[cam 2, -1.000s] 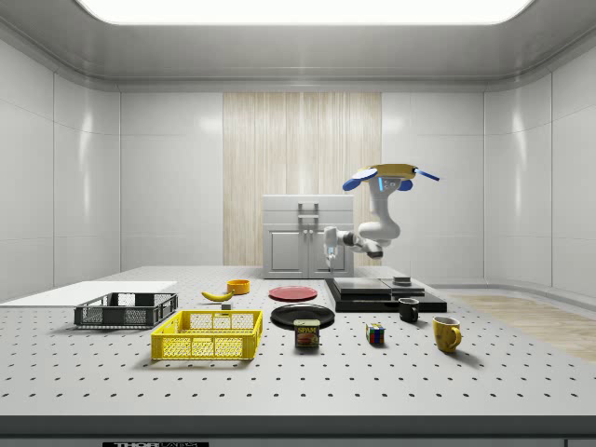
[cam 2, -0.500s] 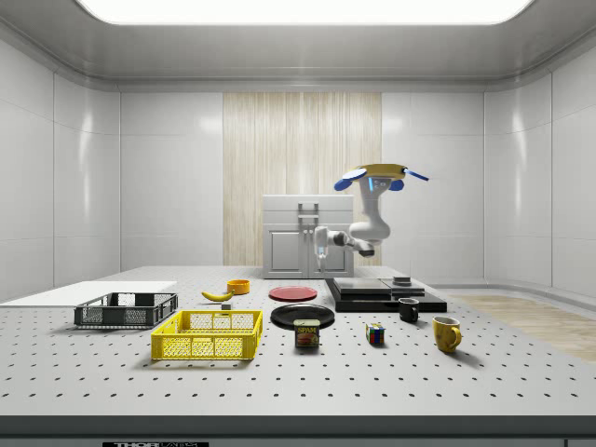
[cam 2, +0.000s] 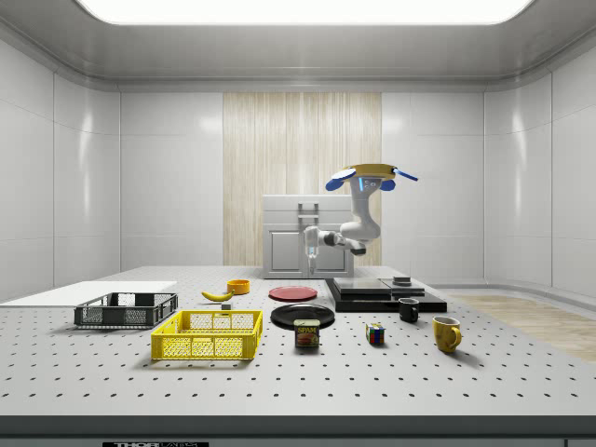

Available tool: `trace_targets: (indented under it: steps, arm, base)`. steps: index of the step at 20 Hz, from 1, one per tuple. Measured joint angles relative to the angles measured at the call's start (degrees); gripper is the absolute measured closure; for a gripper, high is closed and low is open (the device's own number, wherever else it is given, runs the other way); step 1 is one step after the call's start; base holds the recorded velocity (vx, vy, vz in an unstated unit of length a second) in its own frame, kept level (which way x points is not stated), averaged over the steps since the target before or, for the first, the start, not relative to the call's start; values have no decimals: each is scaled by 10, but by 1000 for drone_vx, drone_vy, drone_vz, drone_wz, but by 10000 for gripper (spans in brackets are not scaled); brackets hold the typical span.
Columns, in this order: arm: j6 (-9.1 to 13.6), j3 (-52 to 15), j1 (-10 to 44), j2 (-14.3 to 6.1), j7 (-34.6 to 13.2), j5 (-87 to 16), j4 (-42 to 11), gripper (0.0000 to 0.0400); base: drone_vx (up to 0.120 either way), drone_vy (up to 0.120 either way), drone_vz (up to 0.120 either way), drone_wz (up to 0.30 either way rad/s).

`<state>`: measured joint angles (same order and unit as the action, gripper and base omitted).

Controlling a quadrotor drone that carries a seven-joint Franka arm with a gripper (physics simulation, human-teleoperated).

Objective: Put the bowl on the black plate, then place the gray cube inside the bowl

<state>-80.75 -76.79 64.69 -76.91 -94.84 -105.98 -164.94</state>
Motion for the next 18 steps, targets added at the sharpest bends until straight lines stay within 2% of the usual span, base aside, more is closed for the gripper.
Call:
trace_targets:
  steps: [18]
  arm:
    - [-29,-6,8,-31,-7,14,2,0]
  base:
    - [120,0,0,0]
